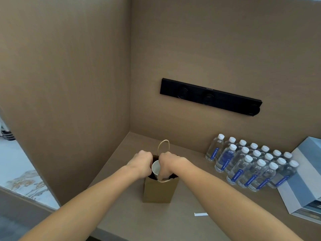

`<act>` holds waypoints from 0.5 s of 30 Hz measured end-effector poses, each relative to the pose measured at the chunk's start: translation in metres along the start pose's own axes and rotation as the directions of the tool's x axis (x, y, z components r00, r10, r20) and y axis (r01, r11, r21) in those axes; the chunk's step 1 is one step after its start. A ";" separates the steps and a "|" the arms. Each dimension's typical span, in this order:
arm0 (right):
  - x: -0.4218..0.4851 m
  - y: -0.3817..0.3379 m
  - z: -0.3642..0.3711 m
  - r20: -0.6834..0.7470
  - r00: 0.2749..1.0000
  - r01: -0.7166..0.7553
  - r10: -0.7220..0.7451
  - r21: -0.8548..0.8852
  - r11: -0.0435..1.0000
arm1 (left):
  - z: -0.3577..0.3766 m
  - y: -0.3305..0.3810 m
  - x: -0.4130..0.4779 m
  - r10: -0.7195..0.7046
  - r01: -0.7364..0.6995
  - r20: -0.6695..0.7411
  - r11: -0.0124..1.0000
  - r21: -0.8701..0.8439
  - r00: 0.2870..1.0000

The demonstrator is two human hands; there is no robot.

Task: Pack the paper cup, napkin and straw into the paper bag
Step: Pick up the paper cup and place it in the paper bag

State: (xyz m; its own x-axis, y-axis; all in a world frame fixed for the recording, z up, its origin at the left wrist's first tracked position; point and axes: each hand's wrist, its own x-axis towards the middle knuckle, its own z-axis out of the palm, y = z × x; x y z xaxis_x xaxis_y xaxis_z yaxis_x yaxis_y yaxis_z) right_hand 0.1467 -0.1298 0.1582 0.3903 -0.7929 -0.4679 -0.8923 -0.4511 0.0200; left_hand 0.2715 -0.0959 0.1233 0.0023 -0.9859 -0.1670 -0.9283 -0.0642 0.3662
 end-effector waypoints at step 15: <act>0.049 -0.037 0.022 0.331 0.942 0.119 -0.055 -0.176 0.977 | -0.006 -0.044 0.007 0.411 -0.458 0.281 0.880 0.127 0.867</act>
State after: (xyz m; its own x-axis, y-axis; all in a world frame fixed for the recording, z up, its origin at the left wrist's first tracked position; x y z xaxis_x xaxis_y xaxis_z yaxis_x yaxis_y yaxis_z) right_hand 0.1939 -0.1429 0.1146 0.3417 -0.5867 -0.7342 -0.7857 -0.6070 0.1194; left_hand 0.3142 -0.1006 0.1117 -0.4841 -0.8382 -0.2512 -0.8648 0.4148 0.2829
